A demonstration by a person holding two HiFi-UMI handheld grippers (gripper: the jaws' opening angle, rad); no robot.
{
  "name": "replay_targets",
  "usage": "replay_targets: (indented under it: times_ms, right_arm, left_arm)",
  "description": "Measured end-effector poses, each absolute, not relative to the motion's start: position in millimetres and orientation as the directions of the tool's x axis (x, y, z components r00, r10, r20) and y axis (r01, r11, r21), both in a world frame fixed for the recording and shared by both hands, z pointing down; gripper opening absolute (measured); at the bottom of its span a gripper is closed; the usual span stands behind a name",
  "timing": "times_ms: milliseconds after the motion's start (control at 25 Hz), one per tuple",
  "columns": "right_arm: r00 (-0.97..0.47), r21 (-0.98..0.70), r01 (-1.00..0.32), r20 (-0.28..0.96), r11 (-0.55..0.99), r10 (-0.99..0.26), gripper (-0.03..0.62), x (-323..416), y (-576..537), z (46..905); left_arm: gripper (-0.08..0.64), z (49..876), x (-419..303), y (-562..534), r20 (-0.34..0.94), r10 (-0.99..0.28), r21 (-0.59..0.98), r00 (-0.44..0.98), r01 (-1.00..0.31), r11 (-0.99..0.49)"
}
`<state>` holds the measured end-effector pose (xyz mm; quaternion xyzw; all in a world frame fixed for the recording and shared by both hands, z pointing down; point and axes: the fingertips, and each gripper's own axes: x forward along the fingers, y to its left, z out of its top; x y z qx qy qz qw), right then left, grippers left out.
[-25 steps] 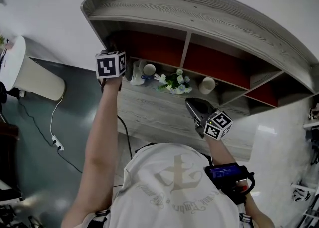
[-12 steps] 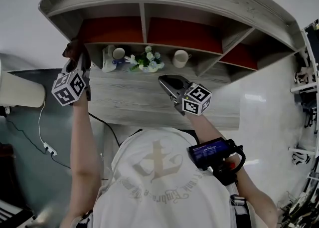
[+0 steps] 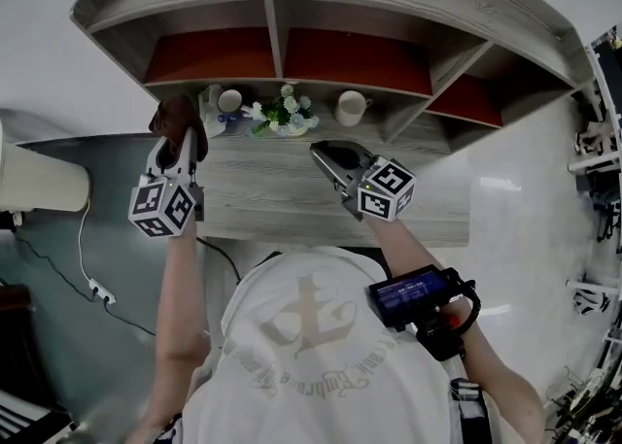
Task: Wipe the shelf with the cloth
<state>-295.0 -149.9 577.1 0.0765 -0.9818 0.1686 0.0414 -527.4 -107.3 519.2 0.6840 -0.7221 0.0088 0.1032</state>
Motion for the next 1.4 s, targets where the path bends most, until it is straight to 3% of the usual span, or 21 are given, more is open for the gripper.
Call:
replay_targets:
  times_ms: [360,680,1400]
  right_arm:
    - [-0.982,-0.295,-0.179,0.106,0.939,-0.154,0.004,-276.4,-142.7,577.4]
    - [-0.981,-0.298,-0.186,0.11,0.936,-0.16,0.003,-269.5,-140.9,581.6]
    - [-0.984,-0.317,-0.161,0.127,0.935,-0.127,0.004,-268.7,-129.5,589.2]
  left_arm:
    - [0.092,551.2,-454.3,-89.0,0.155,-0.984,0.19,0.086,-0.98,-0.056]
    - [0.092,593.0,-404.1,-67.2,0.223,-0.959,0.219,0.177,-0.967,-0.128]
    - [0.094,606.9,-392.7,-53.8,0.28,-0.947,0.201,0.155,-0.974,-0.101]
